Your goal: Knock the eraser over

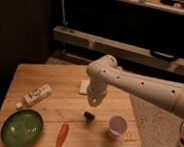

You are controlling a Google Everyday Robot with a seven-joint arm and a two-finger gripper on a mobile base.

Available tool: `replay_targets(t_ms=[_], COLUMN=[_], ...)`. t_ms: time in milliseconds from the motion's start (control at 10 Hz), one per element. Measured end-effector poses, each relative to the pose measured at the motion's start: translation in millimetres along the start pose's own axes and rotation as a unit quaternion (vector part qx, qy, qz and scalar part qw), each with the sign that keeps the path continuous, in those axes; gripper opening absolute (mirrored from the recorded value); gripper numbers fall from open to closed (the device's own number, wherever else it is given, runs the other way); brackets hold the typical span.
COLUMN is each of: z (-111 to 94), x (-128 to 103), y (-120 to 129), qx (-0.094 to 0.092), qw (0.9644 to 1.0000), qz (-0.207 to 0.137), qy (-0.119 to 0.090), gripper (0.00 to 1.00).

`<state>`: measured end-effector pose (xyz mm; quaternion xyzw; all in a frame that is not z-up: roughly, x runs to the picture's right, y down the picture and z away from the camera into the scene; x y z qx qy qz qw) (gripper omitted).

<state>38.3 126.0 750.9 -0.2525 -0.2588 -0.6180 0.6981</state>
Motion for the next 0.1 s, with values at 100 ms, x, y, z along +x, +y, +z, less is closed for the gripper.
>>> replay_targets(t_ms=[100], z=[-0.5], x=[3.8], y=[-0.4], qx=[-0.004], qw=[1.0000], qz=[-0.002], qy=[-0.001], gripper=[0.00])
